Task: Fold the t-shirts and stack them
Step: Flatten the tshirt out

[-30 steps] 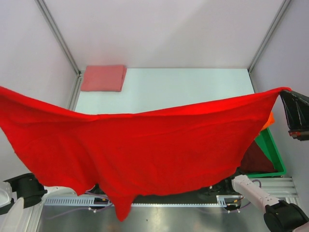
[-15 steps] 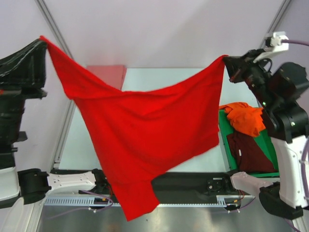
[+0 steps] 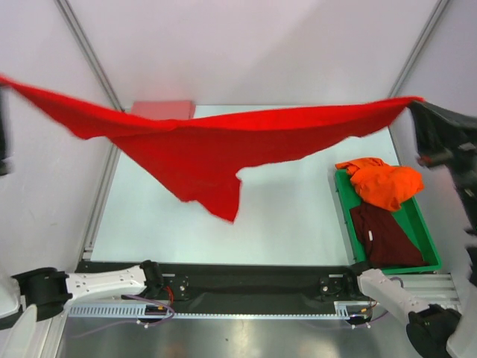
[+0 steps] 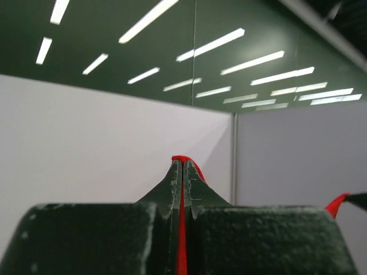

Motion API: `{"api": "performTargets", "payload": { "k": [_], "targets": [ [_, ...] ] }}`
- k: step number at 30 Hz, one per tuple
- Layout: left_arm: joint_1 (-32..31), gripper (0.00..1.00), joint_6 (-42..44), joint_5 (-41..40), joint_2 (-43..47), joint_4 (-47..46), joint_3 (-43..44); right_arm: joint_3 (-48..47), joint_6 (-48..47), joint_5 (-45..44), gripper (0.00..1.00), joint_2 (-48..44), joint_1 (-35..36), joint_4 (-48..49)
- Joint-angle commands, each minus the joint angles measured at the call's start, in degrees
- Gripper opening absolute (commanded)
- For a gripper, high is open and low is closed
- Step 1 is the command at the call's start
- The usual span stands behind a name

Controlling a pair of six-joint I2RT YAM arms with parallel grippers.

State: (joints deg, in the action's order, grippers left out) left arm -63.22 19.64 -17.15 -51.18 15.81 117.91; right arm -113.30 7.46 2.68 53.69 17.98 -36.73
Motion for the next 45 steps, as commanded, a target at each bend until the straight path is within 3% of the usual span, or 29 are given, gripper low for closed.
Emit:
{"api": "performTargets", "payload": {
  "k": [1,8,14,19,24,27,31,34,40,45],
  "targets": [
    [0.12,0.00,-5.13,5.27,5.12,-3.95,3.03,-4.38,1.23,1.45,0.00,-3.68,-0.22,-2.20],
    [0.12,0.00,-8.65,10.55,8.29,-3.51,3.91,-8.34,4.66,3.39,0.00,-6.40,-0.05,-4.93],
    [0.12,0.00,-5.06,8.71,4.34,-3.60,3.47,-5.54,5.81,2.16,0.00,-5.53,0.48,-3.18],
    [0.20,0.00,1.79,-0.48,-0.66,-7.10,-6.62,11.28,6.16,0.67,0.00,-5.97,0.57,5.06],
    [0.99,0.00,11.47,-12.89,-4.80,-23.00,-22.61,29.68,6.33,-1.18,0.00,-2.55,0.39,14.39],
    [8.27,0.00,5.08,-10.73,-7.35,-23.89,-30.08,39.70,7.21,-1.45,0.00,0.96,-0.05,21.77],
    [23.53,0.00,-8.61,-5.19,-10.77,-29.34,-46.76,46.66,7.21,-1.01,0.00,7.54,-3.02,29.85],
    [31.37,0.00,-13.73,-3.60,-18.93,-31.36,-52.14,51.15,8.18,2.23,0.00,14.65,-6.19,36.18],
    [40.79,0.00,-16.64,-1.05,-36.86,-30.42,-47.61,49.32,7.83,4.09,0.00,29.17,-7.69,44.46],
    [45.11,0.00,-17.79,0.97,-39.87,-30.58,-45.23,44.40,6.86,5.05,0.00,38.15,-9.89,43.16]
  ]
}}
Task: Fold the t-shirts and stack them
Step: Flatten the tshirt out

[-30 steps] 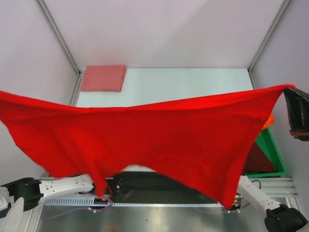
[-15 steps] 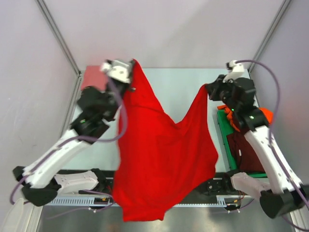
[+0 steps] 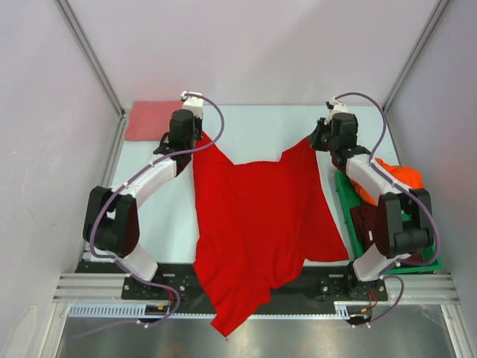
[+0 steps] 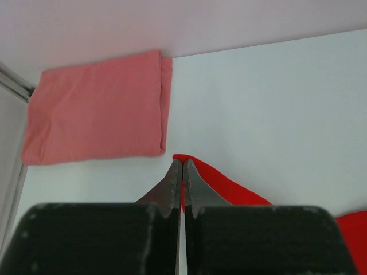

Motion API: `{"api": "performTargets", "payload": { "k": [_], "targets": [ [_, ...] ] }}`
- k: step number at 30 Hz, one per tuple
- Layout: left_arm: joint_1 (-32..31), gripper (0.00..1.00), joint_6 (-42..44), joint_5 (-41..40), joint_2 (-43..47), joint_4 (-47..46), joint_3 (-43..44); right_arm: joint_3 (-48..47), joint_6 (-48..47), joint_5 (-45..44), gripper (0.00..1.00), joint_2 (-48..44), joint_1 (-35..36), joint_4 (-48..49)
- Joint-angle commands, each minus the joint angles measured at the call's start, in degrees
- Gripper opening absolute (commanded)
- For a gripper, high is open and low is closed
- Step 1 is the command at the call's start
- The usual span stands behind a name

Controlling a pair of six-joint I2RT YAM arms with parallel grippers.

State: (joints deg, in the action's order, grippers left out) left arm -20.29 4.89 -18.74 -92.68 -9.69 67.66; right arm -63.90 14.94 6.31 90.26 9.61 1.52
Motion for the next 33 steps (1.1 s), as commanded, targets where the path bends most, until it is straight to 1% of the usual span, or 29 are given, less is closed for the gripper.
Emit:
{"api": "performTargets", "payload": {
  "k": [1,4,5,7,8,9,10,11,12,13,14,15,16,19,21,22,23,24,27,30,33],
  "targets": [
    [2.45,0.00,-3.56,2.92,1.72,-4.46,5.46,-6.40,-0.44,1.60,0.00,2.02,-1.78,4.64],
    [2.98,0.00,-4.18,4.93,4.70,-3.76,6.61,-7.55,-0.61,1.60,0.00,0.63,-2.14,2.27],
    [2.98,0.00,-4.36,5.47,7.40,-3.41,6.96,-7.73,-0.70,1.52,0.00,-0.51,-2.14,1.91],
    [2.98,0.00,-4.45,7.13,10.58,-2.18,8.54,-7.99,-0.70,1.69,0.00,-5.25,-2.05,-0.28],
    [2.98,0.00,-4.53,8.62,14.60,-1.91,9.07,-8.60,-0.87,1.69,0.00,-7.01,-2.05,-1.07],
    [2.98,0.00,-4.45,10.37,18.99,-2.08,9.77,-8.78,-1.31,1.69,0.00,-11.64,-2.05,-3.08],
    [2.98,0.00,-4.45,10.39,19.03,-2.34,10.21,-8.79,-1.32,1.69,0.00,-13.86,-1.96,-3.45],
    [2.98,0.00,-4.53,12.13,21.03,-2.70,10.65,-9.13,-2.45,2.13,0.00,-16.40,-1.96,-3.80],
    [2.98,0.00,-4.45,13.19,24.62,-2.79,12.39,-9.14,-3.24,3.44,0.00,-18.87,-1.96,-3.28],
    [2.98,0.00,-4.45,14.51,26.05,-2.61,13.63,-9.40,-4.03,3.62,0.00,-23.24,-1.79,-3.10],
    [2.89,0.00,-4.53,16.96,27.46,-2.44,14.95,-9.92,-5.35,3.80,0.00,-24.85,-1.87,-2.93],
    [2.98,0.00,-3.84,17.77,29.47,-1.83,17.92,-12.28,-6.14,3.63,0.00,-26.17,-1.78,-3.53],
    [2.98,0.00,-3.66,17.95,30.45,-1.65,19.08,-13.61,-7.11,3.63,0.00,-28.19,-1.78,-3.80],
    [2.98,0.00,-2.17,18.30,33.09,-2.96,22.42,-18.53,-11.24,2.75,0.00,-30.22,-1.78,-3.28],
    [2.89,0.00,-0.41,20.93,33.10,-2.53,26.71,-20.73,-14.04,2.22,0.00,-30.32,-1.78,-2.05],
    [2.72,0.00,0.55,21.29,32.57,-2.00,28.56,-24.13,-14.67,2.39,0.00,-30.06,-1.78,-2.05],
    [2.02,0.00,1.96,20.94,32.48,-0.86,30.41,-25.73,-14.76,3.18,0.00,-29.44,-1.78,-2.05],
    [0.79,0.00,4.15,20.85,32.04,-0.07,34.34,-27.40,-14.76,3.80,0.00,-29.26,-1.78,-2.05],
    [-0.53,0.00,5.74,21.82,31.25,1.52,40.94,-31.28,-14.76,5.64,0.00,-29.53,-1.70,0.94],
    [-1.06,0.00,5.31,23.13,32.04,1.52,44.65,-33.92,-14.85,6.87,0.00,-30.92,-1.61,0.86],
    [-1.06,0.01,3.65,25.33,35.28,1.26,45.81,-35.15,-14.76,8.98,0.00,-33.64,-1.70,-0.20]
  ]
}}
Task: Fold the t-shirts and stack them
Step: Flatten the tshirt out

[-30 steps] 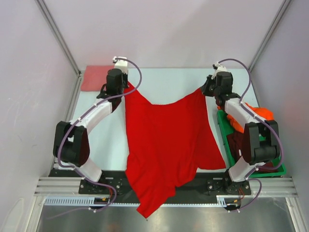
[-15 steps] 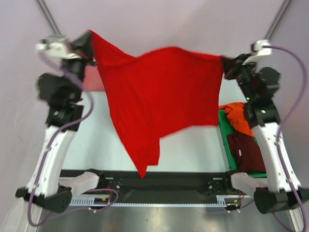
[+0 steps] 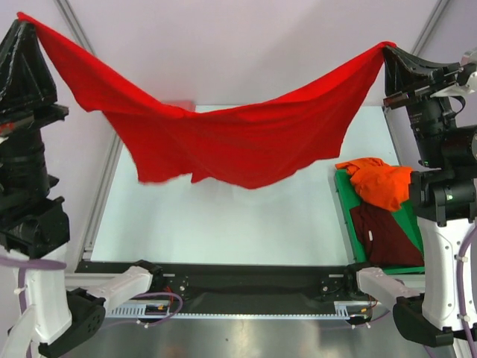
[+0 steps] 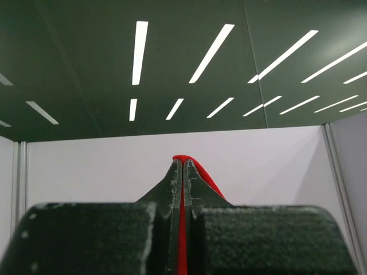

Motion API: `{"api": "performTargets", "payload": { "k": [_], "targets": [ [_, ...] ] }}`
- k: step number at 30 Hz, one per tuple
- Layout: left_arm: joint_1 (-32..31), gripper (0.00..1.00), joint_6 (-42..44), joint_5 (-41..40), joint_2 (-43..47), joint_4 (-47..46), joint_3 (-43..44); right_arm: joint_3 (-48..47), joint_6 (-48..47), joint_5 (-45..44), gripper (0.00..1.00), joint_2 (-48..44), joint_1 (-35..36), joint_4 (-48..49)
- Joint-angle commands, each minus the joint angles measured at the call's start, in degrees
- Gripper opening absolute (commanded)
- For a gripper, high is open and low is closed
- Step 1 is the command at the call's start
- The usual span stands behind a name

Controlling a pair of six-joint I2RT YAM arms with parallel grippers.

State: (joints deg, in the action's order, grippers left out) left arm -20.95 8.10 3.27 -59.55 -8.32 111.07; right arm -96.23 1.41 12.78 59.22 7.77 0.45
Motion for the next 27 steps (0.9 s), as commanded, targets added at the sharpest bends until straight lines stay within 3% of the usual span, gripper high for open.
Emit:
{"api": "performTargets", "payload": {
  "k": [1,6,12,22,27],
  "targets": [
    [-0.41,0.00,-0.27,4.63,3.11,-0.29,2.23,-2.83,-0.97,2.78,0.00,-3.66,0.14,0.52],
    [-0.32,0.00,-3.70,6.49,9.71,-4.34,-1.47,-1.86,1.40,5.07,0.00,-9.21,0.14,1.22],
    [-0.41,0.00,-3.53,6.05,8.93,-4.08,2.13,-2.57,3.07,5.24,0.00,-11.32,0.05,2.10],
    [-0.32,0.00,-1.33,-4.74,-0.91,-13.38,-9.89,4.55,2.28,1.12,0.00,2.38,-0.04,8.51],
    [0.21,0.00,0.86,-11.61,-11.36,-18.31,-19.74,16.76,3.25,-0.64,0.00,11.06,-0.04,19.05]
  ]
}}
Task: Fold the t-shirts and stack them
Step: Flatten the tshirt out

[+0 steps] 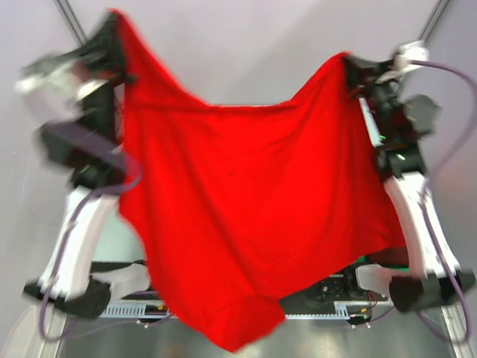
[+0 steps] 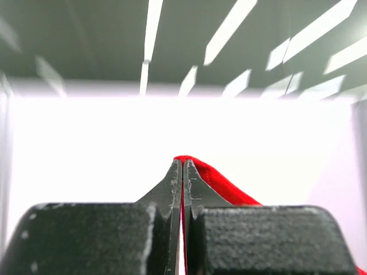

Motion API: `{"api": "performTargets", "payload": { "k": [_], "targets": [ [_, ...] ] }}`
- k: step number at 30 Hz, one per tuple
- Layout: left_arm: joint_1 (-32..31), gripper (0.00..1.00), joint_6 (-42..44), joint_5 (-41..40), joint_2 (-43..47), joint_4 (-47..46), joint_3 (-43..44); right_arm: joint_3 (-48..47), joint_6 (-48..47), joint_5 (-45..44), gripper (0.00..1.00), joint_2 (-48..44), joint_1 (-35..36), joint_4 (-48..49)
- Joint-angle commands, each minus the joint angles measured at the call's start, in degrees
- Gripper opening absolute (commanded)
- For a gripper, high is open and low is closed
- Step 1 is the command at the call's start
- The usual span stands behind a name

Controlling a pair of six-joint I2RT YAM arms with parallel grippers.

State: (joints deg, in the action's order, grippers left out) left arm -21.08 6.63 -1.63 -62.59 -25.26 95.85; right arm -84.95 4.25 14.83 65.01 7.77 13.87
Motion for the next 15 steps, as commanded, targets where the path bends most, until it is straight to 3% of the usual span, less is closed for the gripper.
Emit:
{"api": "performTargets", "payload": {
  "k": [1,6,10,15],
  "targets": [
    [0.69,0.00,2.51,-7.50,-10.52,-1.90,-5.49,7.67,0.49,-3.05,0.00,6.69,-0.04,9.82],
    [3.06,0.00,2.25,-10.85,-23.77,-5.76,-13.75,19.01,3.21,-3.85,0.00,17.93,-0.04,23.03],
    [8.32,0.00,-4.77,-14.09,-31.16,-9.10,-21.66,17.89,3.66,-2.44,0.00,31.89,0.40,28.03],
    [13.34,0.00,-14.28,-12.00,-36.64,-7.87,-26.24,8.68,3.66,-1.39,0.00,44.57,0.49,25.86]
  ]
}}
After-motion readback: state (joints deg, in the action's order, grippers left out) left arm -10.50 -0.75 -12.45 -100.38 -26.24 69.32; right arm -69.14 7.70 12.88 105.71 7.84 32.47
